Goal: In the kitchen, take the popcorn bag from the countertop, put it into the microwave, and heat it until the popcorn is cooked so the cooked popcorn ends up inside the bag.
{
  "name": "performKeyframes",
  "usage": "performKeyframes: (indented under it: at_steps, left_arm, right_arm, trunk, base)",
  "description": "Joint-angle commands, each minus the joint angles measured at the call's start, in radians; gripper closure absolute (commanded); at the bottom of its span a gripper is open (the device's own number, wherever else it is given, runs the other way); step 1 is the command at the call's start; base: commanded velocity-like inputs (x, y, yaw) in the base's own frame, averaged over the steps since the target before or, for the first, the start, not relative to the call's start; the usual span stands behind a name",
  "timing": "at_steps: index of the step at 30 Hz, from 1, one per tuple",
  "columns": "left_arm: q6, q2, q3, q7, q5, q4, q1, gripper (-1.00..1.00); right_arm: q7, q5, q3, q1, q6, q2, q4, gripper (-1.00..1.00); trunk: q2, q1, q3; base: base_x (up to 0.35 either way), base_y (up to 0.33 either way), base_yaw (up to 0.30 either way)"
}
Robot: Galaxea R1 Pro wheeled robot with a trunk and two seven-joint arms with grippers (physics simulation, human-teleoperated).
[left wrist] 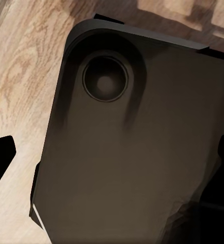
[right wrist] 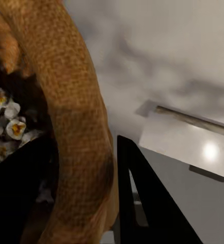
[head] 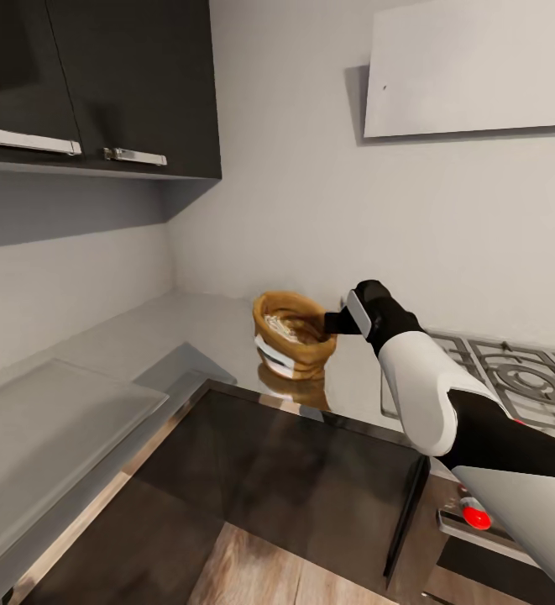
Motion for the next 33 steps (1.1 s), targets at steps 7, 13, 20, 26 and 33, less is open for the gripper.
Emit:
performKeyframes:
  at_steps: [7,13,20,26,33]
  left_arm:
    - [-0.001,0.000,0.002,0.000,0.003,-0.002,0.001,-1.00]
    - [-0.001,0.000,0.002,0.000,0.003,-0.002,0.001,-1.00]
    - [-0.001,0.000,0.002,0.000,0.003,-0.002,0.001,-1.00]
    - [0.000,0.000,-0.001,0.000,0.005,-0.002,0.001,-1.00]
    - [-0.003,-0.002,0.001,0.000,0.002,-0.002,0.001,-1.00]
  right_arm:
    - [-0.001,0.004,-0.013,-0.001,0.134,0.001,-0.098,1.00]
    - [-0.001,0.006,-0.013,-0.001,0.134,0.001,-0.297,1.00]
    - [-0.001,0.009,-0.011,-0.001,0.134,0.001,-0.302,1.00]
    - [-0.001,0.010,-0.010,-0.001,0.134,0.001,-0.302,1.00]
    - [0.000,0.010,-0.008,-0.001,0.134,0.001,-0.302,1.00]
  trunk:
    - [0.000,0.000,-0.001]
    - [0.000,0.000,-0.001]
    - [0.000,0.000,-0.001]
    - [0.000,0.000,-0.001]
    - [0.000,0.000,-0.001]
  base:
    - [0.000,0.000,0.000]
    - [0.000,0.000,0.000]
    - [0.000,0.000,0.000]
    - [0.000,0.000,0.000]
    - [-0.181,0.000,0.000]
